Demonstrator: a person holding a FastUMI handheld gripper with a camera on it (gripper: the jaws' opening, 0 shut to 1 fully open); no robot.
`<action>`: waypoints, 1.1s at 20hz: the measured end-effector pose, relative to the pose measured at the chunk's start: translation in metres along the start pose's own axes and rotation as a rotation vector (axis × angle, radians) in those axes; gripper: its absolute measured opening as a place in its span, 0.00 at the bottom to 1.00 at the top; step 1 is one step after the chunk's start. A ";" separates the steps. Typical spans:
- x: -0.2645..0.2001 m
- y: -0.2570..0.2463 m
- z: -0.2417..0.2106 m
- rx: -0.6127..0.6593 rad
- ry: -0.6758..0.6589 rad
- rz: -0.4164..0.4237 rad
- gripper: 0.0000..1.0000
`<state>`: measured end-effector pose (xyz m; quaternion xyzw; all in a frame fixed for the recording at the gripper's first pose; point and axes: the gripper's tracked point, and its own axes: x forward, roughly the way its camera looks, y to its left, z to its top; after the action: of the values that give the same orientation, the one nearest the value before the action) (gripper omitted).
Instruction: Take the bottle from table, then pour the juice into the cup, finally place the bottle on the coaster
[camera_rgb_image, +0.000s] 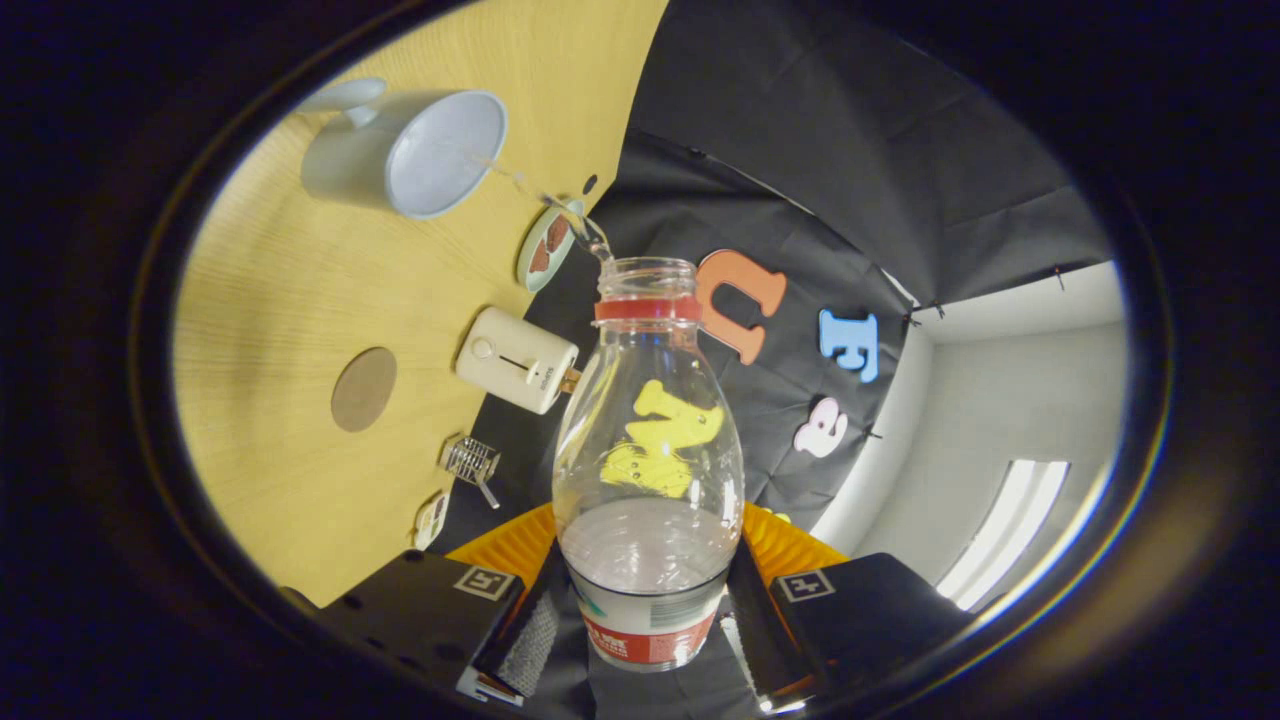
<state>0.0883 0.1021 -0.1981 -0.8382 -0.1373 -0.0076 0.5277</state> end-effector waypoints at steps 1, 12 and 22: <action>0.000 0.000 0.002 -0.007 -0.003 0.001 0.80; 0.005 -0.016 0.013 -0.167 -0.039 -0.052 0.80; 0.010 -0.054 0.021 -0.275 -0.067 -0.132 0.80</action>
<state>0.0828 0.1449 -0.1584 -0.8914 -0.2073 -0.0330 0.4016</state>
